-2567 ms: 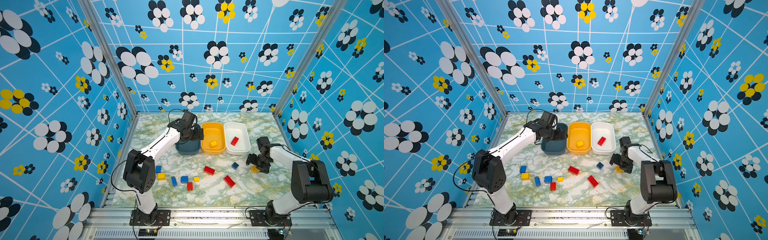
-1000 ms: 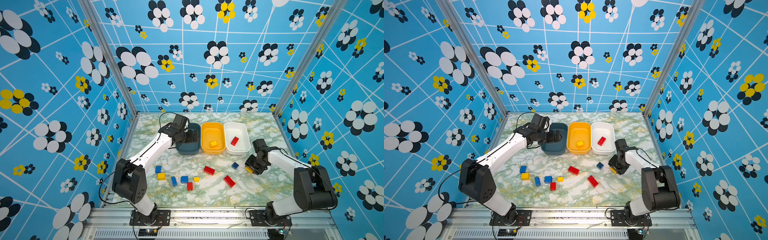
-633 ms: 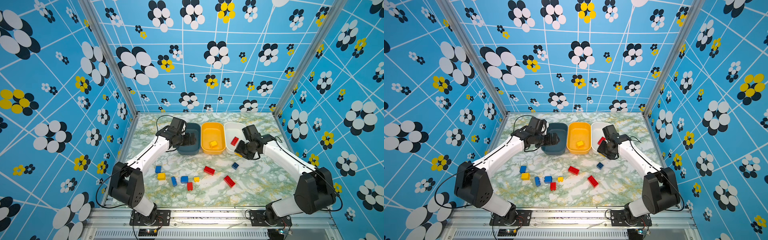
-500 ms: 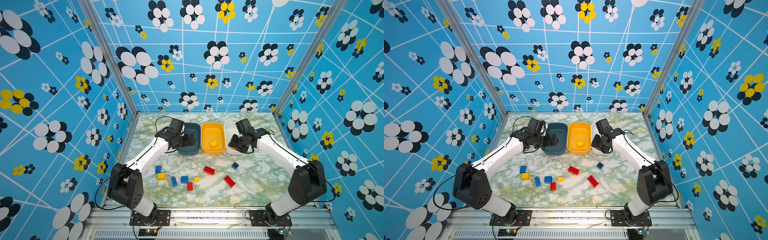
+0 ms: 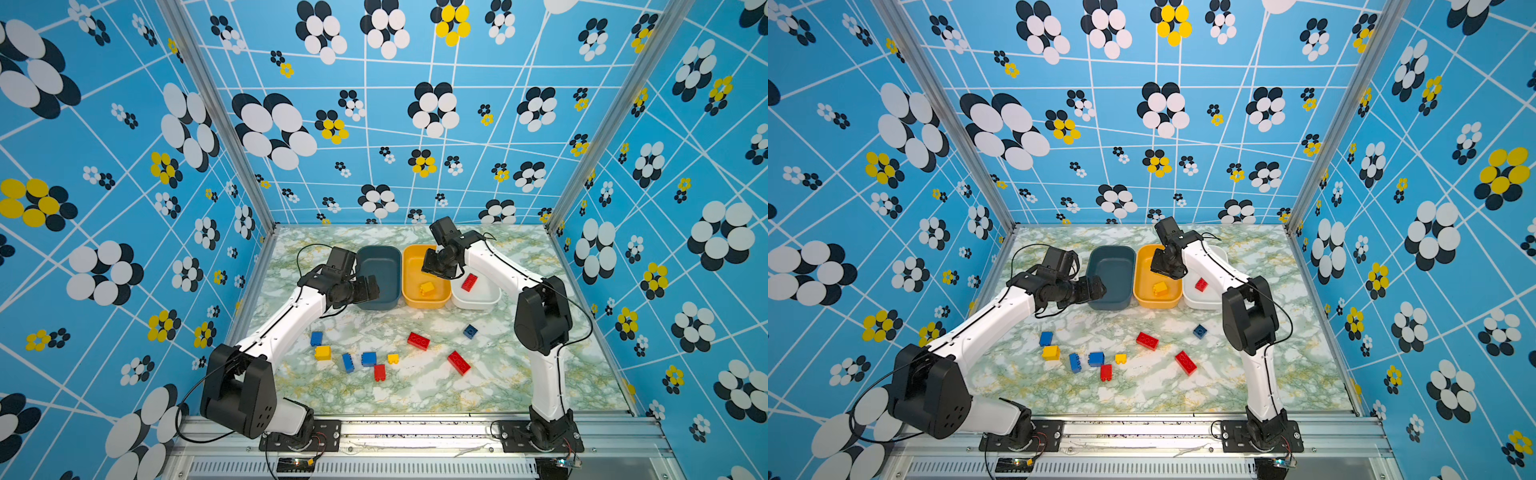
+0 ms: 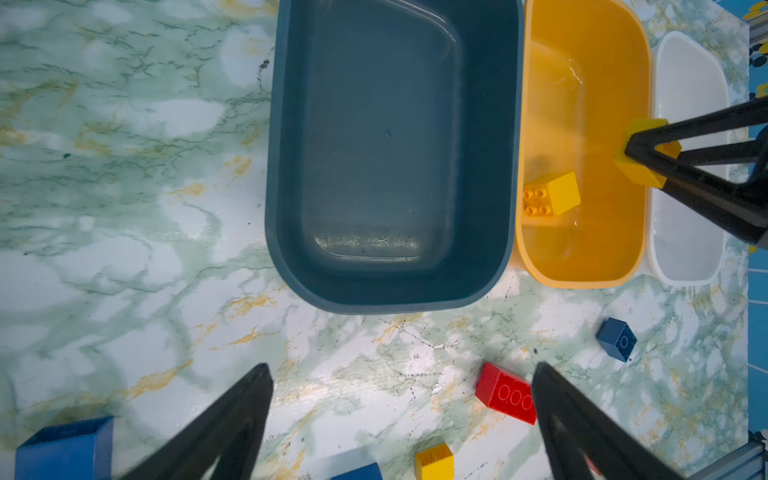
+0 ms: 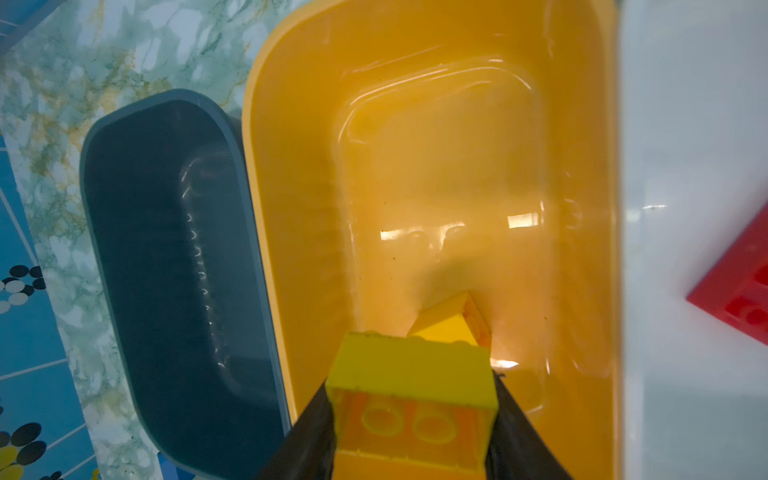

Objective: Sort the legos into containers by color
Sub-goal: 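Carry the yellow brick over the yellow tub and release it with right gripper, then move the right gripper back to the blue 2x2 brick near the white tub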

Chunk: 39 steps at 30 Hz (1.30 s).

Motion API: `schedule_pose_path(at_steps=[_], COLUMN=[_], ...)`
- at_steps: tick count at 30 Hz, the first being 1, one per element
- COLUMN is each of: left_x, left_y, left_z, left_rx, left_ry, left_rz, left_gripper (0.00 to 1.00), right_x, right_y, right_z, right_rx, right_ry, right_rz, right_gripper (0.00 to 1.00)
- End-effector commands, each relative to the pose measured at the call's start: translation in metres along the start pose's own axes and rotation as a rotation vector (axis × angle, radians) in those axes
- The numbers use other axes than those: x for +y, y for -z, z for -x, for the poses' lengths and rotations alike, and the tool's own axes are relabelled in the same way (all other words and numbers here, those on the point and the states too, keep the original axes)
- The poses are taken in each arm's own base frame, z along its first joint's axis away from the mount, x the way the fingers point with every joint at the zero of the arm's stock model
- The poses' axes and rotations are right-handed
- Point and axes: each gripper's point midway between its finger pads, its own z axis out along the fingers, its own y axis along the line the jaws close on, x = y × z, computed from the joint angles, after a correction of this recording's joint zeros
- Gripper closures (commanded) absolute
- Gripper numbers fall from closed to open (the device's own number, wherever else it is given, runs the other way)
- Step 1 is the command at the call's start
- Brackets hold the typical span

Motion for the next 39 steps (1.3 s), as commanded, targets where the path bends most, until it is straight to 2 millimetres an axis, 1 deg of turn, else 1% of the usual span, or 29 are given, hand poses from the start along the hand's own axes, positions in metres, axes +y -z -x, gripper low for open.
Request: schedule_pose_path(at_steps=[1, 4, 6, 11, 13, 16, 21, 26, 29, 30, 31, 32, 36, 39], left_x=[0.012, 0.019, 0.024, 0.034, 0.037, 0.039, 0.039, 0.042, 0.043, 0.043, 0.043, 0.042, 0.044, 0.046], left_y=[0.006, 0.008, 0.009, 0.012, 0.012, 0.011, 0.010, 0.012, 0.013, 0.013, 0.014, 0.014, 0.015, 0.015], left_z=[0.000, -0.002, -0.004, -0.010, -0.011, -0.012, -0.013, -0.016, -0.018, -0.018, -0.018, -0.018, -0.020, -0.024], left_rx=[-0.020, -0.022, -0.019, -0.018, -0.016, -0.015, -0.012, -0.013, -0.012, -0.013, -0.014, -0.015, -0.014, -0.008], left_ry=[0.036, 0.054, 0.061, 0.079, 0.085, 0.092, 0.102, 0.106, 0.109, 0.110, 0.111, 0.113, 0.115, 0.112], left_rz=[0.024, 0.031, 0.039, 0.059, 0.062, 0.067, 0.066, 0.073, 0.076, 0.076, 0.075, 0.074, 0.078, 0.083], left_gripper=[0.01, 0.01, 0.01, 0.01, 0.01, 0.01, 0.01, 0.01, 0.01, 0.01, 0.01, 0.01, 0.01, 0.01], right_x=[-0.004, -0.007, -0.008, -0.006, -0.005, -0.004, -0.003, -0.001, -0.002, -0.004, -0.003, -0.003, -0.008, -0.013], right_y=[-0.013, -0.023, -0.027, -0.025, -0.022, -0.018, -0.011, -0.001, 0.006, 0.004, 0.014, 0.018, 0.031, 0.038], right_z=[-0.005, -0.006, -0.007, -0.005, -0.005, -0.003, -0.003, -0.002, -0.005, -0.008, -0.007, -0.009, -0.017, -0.027], right_rx=[0.060, 0.076, 0.086, 0.083, 0.080, 0.074, 0.068, 0.054, 0.051, 0.057, 0.044, 0.041, 0.033, 0.033], right_ry=[0.028, 0.026, 0.027, 0.038, 0.043, 0.048, 0.054, 0.063, 0.068, 0.068, 0.069, 0.072, 0.072, 0.069], right_rz=[-0.040, -0.059, -0.065, -0.059, -0.056, -0.054, -0.049, -0.037, -0.034, -0.039, -0.028, -0.025, -0.021, -0.018], right_gripper=[0.59, 0.59, 0.55, 0.39, 0.35, 0.32, 0.31, 0.31, 0.31, 0.31, 0.31, 0.31, 0.29, 0.28])
